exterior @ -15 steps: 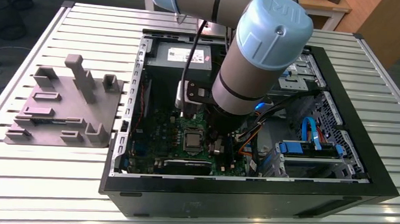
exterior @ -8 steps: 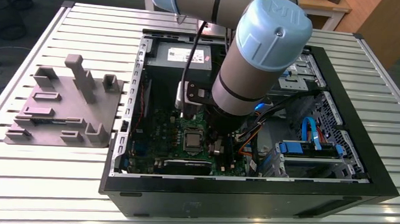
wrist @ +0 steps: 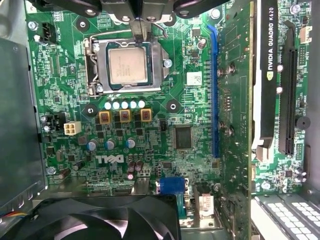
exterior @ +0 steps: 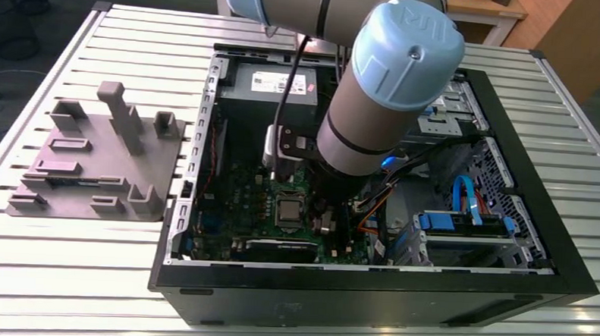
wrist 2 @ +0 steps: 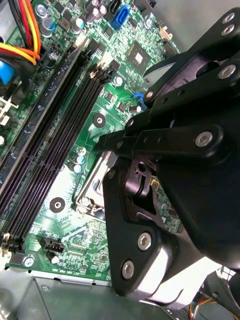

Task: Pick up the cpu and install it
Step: 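Install the first cpu locking lever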

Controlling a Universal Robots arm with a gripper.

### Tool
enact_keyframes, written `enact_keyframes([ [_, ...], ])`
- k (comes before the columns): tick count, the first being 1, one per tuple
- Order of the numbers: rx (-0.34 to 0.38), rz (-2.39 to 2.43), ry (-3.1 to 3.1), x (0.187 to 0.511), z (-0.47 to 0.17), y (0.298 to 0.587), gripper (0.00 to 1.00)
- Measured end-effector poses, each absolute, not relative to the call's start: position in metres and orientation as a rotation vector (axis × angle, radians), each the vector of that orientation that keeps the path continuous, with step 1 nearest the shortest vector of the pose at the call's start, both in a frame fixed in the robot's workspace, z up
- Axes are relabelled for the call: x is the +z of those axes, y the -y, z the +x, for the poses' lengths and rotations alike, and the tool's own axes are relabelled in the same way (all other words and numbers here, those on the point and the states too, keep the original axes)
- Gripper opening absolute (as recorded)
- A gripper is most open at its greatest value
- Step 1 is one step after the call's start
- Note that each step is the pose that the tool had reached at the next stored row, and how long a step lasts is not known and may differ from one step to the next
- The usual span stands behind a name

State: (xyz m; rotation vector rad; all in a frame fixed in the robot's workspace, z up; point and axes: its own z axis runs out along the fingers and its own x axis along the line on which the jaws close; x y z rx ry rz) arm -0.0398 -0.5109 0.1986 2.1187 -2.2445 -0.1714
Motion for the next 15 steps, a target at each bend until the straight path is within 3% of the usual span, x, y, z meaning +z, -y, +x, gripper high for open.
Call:
enact_keyframes([
  [15,-0.14,2.15,2.217,0.1931,-0.0413,0.511,0.11],
])
